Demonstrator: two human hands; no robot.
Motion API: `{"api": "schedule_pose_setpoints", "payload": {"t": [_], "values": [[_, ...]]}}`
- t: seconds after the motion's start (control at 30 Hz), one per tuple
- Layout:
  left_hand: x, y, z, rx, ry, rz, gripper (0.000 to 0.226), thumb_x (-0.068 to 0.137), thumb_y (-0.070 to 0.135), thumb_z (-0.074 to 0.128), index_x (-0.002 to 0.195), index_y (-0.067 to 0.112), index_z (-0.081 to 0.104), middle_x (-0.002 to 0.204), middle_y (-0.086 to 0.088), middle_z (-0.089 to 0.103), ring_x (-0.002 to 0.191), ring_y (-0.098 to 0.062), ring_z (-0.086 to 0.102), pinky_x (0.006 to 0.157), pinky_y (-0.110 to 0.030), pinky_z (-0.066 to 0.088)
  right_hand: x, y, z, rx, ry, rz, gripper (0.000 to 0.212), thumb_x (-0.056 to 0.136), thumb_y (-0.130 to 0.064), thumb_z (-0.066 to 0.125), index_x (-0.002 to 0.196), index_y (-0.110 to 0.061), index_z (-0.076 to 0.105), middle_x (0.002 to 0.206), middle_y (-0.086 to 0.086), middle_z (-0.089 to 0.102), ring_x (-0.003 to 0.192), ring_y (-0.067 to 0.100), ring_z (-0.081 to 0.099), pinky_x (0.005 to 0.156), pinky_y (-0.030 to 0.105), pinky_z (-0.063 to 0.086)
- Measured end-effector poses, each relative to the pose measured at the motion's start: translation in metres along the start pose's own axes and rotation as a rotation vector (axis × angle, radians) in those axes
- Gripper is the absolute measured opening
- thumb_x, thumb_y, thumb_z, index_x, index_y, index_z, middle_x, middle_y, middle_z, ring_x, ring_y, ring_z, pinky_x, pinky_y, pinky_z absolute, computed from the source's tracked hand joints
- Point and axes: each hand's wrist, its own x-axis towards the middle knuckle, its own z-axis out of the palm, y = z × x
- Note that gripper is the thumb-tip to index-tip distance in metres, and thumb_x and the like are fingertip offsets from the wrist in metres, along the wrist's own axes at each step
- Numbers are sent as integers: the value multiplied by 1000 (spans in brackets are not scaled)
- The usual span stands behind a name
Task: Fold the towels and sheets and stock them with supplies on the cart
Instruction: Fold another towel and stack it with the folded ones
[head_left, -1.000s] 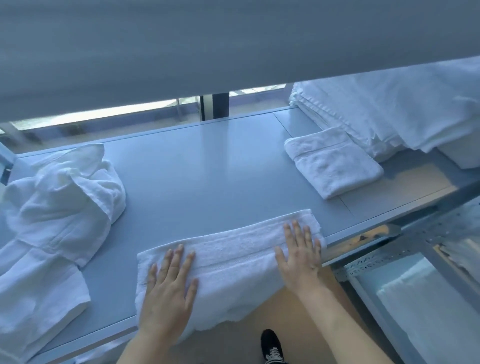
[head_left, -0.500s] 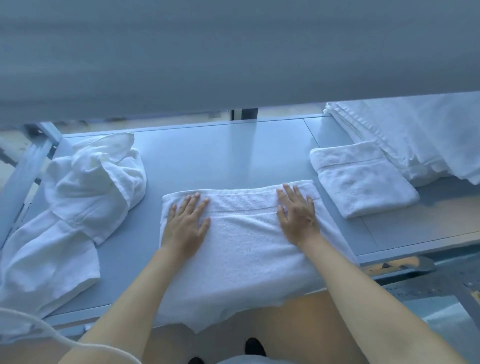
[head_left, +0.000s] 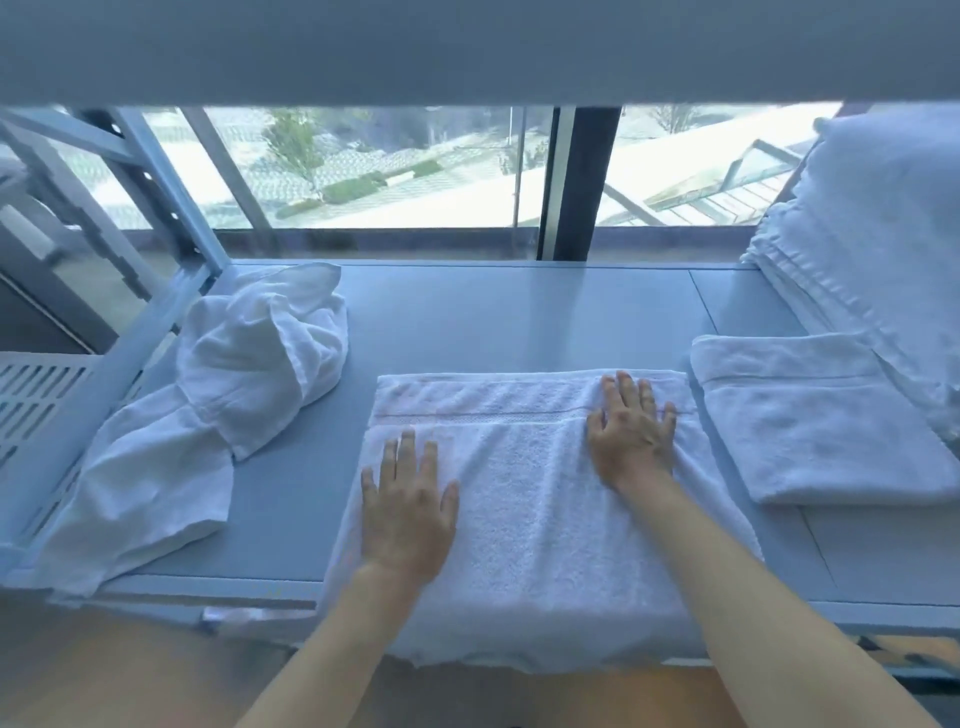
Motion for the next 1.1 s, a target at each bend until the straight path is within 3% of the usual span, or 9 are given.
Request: {"api": "schedule_pose_setpoints", "payload": {"t": [0.1, 0.17, 0.23, 0.37, 0.53, 0.7, 0.9, 1.1], "values": [[-44, -4, 10, -8, -76, 37, 72, 97, 63, 11, 163, 35, 15, 173, 2, 4, 159, -22, 3, 126, -55, 7, 1, 0, -1, 4, -33, -24, 64, 101, -41, 32, 162, -28, 23, 172, -8, 13, 159, 20, 7, 125, 57, 2], [-46, -10, 12, -14, -69, 23, 75, 94, 68, 7, 163, 39, 1, 172, 8, -10, 158, -17, -12, 126, -52, -5, 0, 4, -2, 32, -46, -83, 63, 101, -43, 39, 161, -30, 27, 171, -8, 16, 159, 19, 9, 125, 56, 1], [-37, -11, 12, 16, -74, 3, 76, 94, 70, 6, 162, 40, -6, 170, 9, -17, 157, -16, -19, 126, -51, -9, -1, 13, -7, 137, -44, -182, 60, 99, -37, 51, 157, -31, 37, 169, -6, 25, 157, 18, 16, 125, 55, 4], [-18, -6, 12, 14, -93, -10, 75, 98, 70, 15, 163, 38, -5, 171, 7, -17, 157, -17, -19, 126, -53, -8, 7, 23, -21, 250, -64, -289, 61, 95, -27, 60, 154, -29, 46, 166, 1, 34, 155, 19, 23, 126, 53, 8], [-7, 0, 10, 4, -97, -38, 77, 96, 71, 13, 163, 38, -4, 172, 7, -13, 157, -16, -17, 126, -53, -7, -6, 14, -36, 92, -107, -302, 62, 102, -32, 48, 161, -24, 29, 171, 0, 16, 159, 21, 8, 125, 59, 4], [-10, -2, 9, 7, -97, -28, 75, 98, 69, 15, 163, 37, -5, 171, 7, -14, 157, -16, -18, 126, -52, -7, -88, 40, -31, 166, -81, -429, 65, 102, -41, 44, 163, -32, 21, 173, -11, 0, 159, 15, -10, 127, 56, -1], [-29, -14, 16, -2, -80, 8, 75, 96, 74, 7, 161, 41, -13, 169, 11, -24, 154, -12, -25, 127, -50, -10, -139, 96, -24, -37, -162, -338, 69, 100, -66, 16, 162, -44, -4, 169, -17, -21, 154, 11, -28, 127, 51, -8], [2, -20, 18, 3, -77, -6, 80, 92, 75, 3, 162, 40, -8, 170, 10, -18, 156, -13, -21, 126, -49, -11, -107, 83, -16, -49, -147, -330, 72, 97, -68, 15, 161, -46, -7, 169, -19, -20, 155, 12, -24, 127, 50, -7]]}}
